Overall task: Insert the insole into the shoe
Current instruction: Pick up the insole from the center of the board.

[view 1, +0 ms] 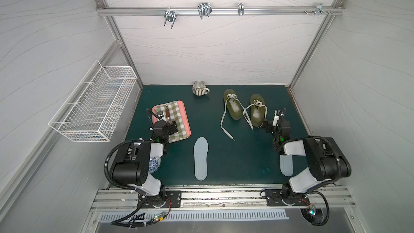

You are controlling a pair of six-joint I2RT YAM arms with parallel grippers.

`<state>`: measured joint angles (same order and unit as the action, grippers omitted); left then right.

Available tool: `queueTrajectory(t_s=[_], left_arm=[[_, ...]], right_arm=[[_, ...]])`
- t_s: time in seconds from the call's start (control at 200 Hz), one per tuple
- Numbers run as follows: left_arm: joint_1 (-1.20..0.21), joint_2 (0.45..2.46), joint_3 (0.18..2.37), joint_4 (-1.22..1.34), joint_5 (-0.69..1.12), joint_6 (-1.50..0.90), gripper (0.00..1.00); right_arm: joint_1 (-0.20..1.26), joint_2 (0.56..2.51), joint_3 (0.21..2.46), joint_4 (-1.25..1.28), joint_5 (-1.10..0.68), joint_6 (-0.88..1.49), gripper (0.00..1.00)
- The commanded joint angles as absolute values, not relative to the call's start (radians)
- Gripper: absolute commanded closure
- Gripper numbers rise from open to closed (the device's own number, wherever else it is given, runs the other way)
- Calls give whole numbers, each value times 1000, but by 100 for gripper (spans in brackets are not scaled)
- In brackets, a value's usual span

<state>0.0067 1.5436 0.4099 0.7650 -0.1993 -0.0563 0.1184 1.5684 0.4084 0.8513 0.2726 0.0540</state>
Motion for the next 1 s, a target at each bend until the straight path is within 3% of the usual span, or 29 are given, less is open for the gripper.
queueTrajectory(t_s=[0.0, 0.635, 0.745, 0.995], left_arm=[[8, 1541, 431, 799, -209, -52, 1], [8, 1535, 433, 806, -208, -48, 1], [5, 1469, 492, 634, -266, -70, 1], [-24, 1269, 560, 331, -366, -143, 1]], right_arm=[[123, 1575, 416, 859, 279, 38, 1], [123, 1573, 412, 866, 262, 24, 1], [144, 1517, 387, 868, 274, 4, 1], [322, 1317, 498, 517, 717, -55, 1]])
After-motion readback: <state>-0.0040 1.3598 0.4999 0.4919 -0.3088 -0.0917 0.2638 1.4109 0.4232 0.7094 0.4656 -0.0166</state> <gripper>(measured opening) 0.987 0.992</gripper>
